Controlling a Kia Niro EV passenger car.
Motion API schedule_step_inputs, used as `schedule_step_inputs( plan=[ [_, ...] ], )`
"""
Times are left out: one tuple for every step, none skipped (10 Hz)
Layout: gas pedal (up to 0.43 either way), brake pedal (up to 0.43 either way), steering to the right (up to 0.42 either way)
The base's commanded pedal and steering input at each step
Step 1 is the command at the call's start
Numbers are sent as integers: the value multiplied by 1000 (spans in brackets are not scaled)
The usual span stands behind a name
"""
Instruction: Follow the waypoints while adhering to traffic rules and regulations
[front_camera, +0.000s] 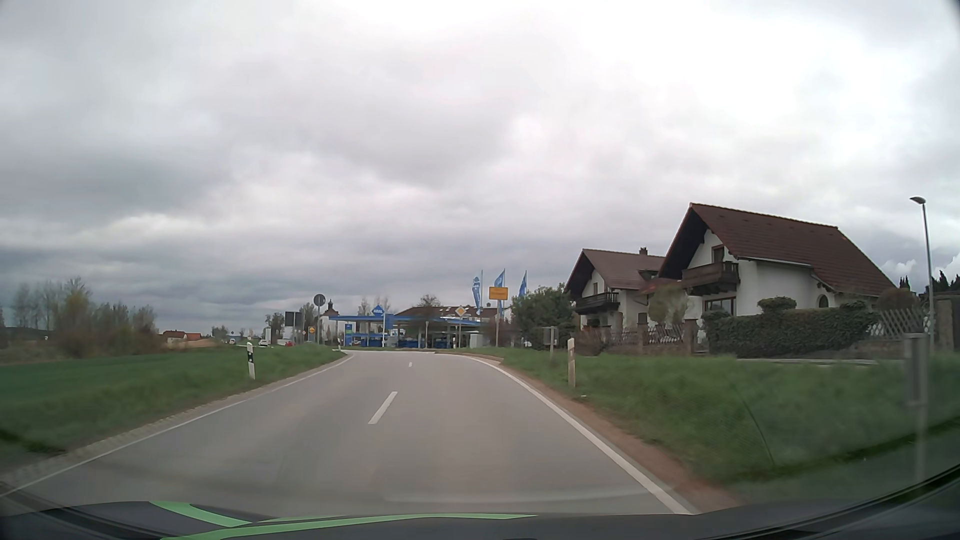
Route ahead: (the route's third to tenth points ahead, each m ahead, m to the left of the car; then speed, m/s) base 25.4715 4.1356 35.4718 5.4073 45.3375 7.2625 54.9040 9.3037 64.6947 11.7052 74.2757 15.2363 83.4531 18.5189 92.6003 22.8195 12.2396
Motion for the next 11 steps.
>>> schedule_step_inputs(
  plan=[
    [0, 0, -17],
    [0, 0, -17],
    [0, 0, -17],
    [0, 0, -17],
    [0, 0, -17],
    [0, 0, -17],
    [20, 0, -17],
    [20, 0, -17],
    [39, 0, -18],
    [59, 0, -19],
    [59, 0, -20]
  ],
)
